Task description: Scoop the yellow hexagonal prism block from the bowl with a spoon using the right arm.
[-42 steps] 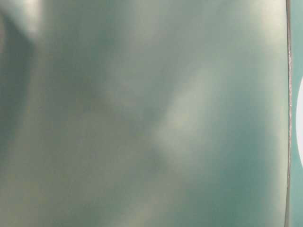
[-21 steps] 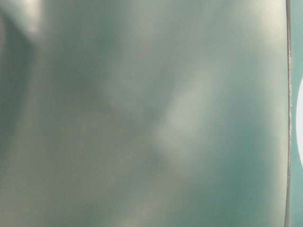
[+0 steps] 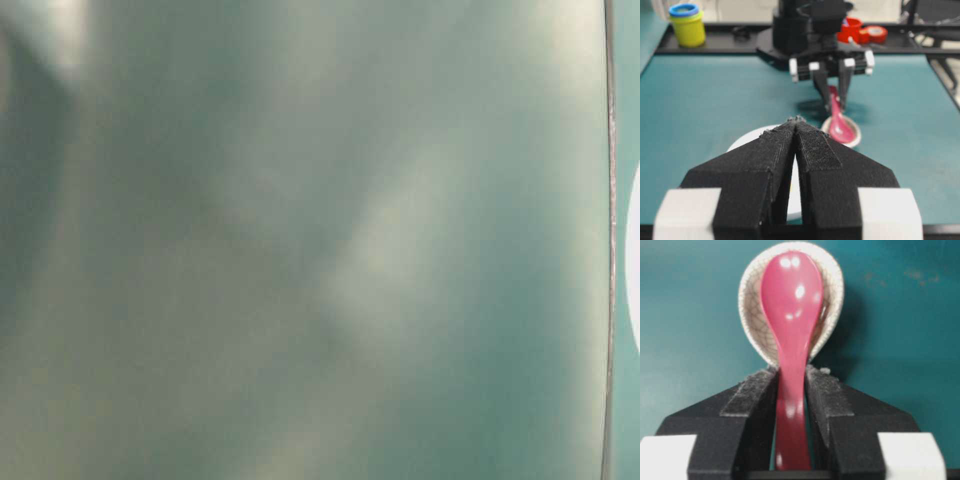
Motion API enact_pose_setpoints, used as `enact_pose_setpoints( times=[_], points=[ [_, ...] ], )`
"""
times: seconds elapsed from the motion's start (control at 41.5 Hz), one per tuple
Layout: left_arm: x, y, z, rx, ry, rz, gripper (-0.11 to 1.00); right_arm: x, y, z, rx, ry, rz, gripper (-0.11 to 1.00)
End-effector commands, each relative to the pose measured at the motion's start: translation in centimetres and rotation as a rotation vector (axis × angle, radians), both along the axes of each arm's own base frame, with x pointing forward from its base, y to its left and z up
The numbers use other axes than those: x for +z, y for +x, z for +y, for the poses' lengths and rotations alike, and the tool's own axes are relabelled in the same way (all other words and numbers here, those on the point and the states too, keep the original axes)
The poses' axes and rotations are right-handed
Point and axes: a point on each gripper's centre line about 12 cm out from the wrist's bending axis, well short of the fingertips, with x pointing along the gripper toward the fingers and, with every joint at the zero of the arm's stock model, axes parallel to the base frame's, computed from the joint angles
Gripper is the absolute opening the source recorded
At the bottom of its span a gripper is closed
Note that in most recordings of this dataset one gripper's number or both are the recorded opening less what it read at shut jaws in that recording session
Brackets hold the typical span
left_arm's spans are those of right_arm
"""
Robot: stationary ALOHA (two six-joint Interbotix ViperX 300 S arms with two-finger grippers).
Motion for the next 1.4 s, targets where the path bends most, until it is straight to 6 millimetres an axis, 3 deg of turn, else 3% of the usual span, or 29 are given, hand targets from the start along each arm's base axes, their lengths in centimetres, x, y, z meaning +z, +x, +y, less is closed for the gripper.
enact_pose_setpoints(
  times=[0.0, 1.059, 1.156, 1.373],
  points=[
    [0.65, 0.27, 0.03, 0.001, 0.002, -0.015, 0.01, 0.48, 0.43, 0.26, 0.003, 0.008, -0.026, 0.24],
    [0.65, 0.27, 0.03, 0.001, 0.002, -0.015, 0.01, 1.23, 0.05, 0.55, 0.017, 0.043, 0.032, 0.17],
    [0.65, 0.27, 0.02, 0.001, 0.003, -0.015, 0.01, 1.20, 0.02, 0.59, 0.019, 0.042, 0.035, 0.23],
    [0.65, 0.27, 0.03, 0.001, 0.002, -0.015, 0.01, 1.17, -0.02, 0.57, 0.019, 0.040, 0.036, 0.46]
  ],
)
